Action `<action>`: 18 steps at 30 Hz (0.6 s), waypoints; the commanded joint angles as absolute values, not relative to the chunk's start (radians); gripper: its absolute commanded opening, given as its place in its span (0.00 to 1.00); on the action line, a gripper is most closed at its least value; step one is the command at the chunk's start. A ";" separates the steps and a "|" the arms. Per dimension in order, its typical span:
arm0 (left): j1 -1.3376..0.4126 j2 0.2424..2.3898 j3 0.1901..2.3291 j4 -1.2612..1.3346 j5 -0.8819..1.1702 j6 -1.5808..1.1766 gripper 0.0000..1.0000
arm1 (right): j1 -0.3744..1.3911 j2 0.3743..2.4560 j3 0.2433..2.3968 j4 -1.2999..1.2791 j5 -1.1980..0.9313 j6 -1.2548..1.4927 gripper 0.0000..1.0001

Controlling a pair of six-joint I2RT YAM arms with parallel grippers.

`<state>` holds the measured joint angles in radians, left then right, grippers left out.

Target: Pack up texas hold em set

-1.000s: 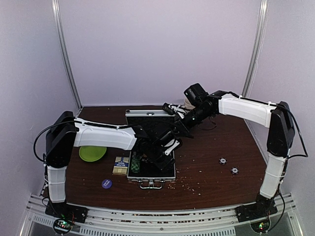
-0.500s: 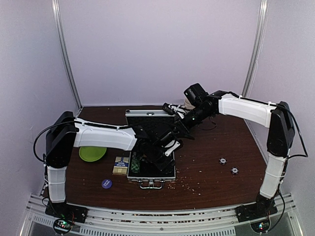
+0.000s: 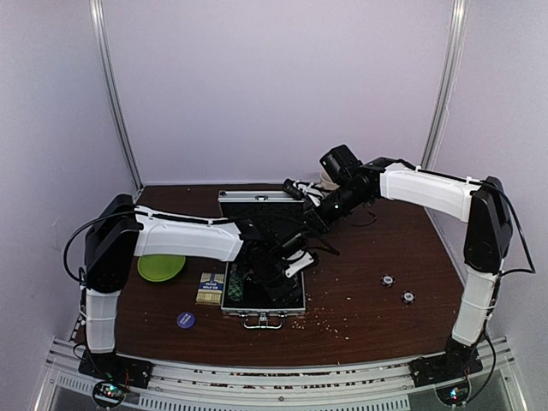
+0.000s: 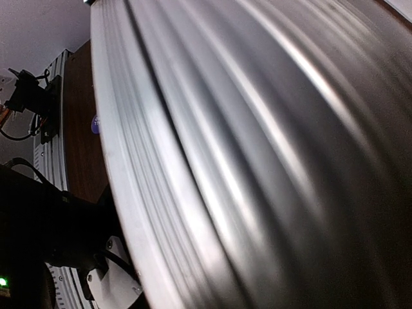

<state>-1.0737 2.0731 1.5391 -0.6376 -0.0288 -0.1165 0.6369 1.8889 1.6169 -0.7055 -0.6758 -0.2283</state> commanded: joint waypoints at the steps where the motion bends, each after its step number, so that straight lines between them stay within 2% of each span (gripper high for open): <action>1: -1.075 2.132 1.585 -0.652 0.014 -0.071 0.74 | 0.634 1.936 1.623 -0.746 -0.653 -0.216 0.37; 5: -1.075 2.165 1.619 -0.653 0.012 -0.052 0.75 | 0.633 1.940 1.625 -0.749 -0.655 -0.216 0.37; 14: -1.070 2.190 1.642 -0.655 -0.317 -0.087 0.74 | 0.633 1.946 1.626 -0.753 -0.658 -0.215 0.37; 18: -1.062 2.165 1.610 -0.615 -0.344 -0.099 0.74 | 0.634 1.948 1.628 -0.755 -0.660 -0.216 0.37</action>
<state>-1.0840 2.1658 1.6302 -0.6716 -0.2321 -0.0952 0.6361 1.8988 1.6299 -0.7074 -0.6773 -0.2283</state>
